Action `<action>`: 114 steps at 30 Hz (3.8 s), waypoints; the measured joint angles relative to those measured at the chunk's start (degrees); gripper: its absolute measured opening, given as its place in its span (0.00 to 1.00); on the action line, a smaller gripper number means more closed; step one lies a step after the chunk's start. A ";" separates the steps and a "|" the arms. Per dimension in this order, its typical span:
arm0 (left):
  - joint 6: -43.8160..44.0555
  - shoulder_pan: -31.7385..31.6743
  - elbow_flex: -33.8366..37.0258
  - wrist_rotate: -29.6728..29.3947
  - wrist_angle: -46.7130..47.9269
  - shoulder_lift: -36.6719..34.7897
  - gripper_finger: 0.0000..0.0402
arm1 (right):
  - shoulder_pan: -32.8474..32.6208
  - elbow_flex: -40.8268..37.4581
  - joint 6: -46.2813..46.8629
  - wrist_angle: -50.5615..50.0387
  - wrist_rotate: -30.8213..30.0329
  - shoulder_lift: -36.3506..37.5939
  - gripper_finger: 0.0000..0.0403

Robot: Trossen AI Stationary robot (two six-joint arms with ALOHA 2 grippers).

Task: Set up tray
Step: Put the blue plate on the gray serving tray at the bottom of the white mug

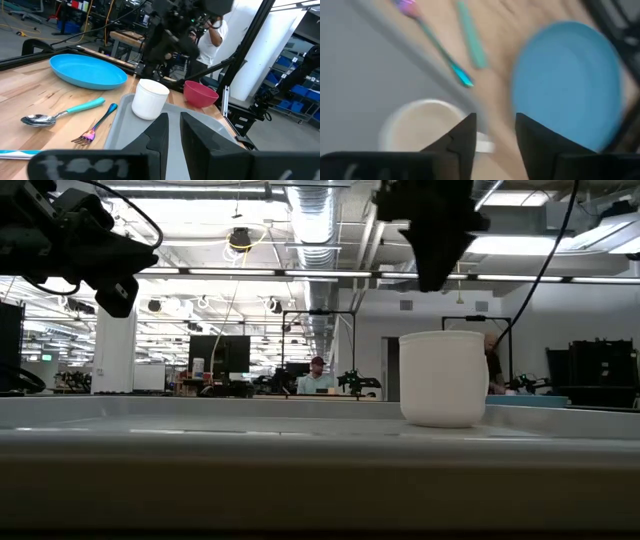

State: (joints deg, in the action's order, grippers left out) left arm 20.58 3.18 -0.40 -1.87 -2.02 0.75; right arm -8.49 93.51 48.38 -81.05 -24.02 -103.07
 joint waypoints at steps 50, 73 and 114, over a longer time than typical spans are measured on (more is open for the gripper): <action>0.00 -0.01 0.00 -0.02 -0.02 -0.01 0.09 | 31.63 -47.04 -36.88 17.74 21.62 46.57 0.45; 0.00 -0.01 0.01 0.00 0.00 -0.01 0.09 | 27.59 -47.01 -61.05 28.03 24.24 30.21 0.42; 0.00 -0.01 0.01 0.09 0.00 -0.02 0.09 | 24.00 -46.97 -61.90 36.37 24.11 15.47 0.38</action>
State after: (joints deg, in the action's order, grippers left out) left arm 20.58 3.17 -0.40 -1.78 -2.02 0.73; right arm 15.51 46.54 -13.52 -44.69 0.10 -87.59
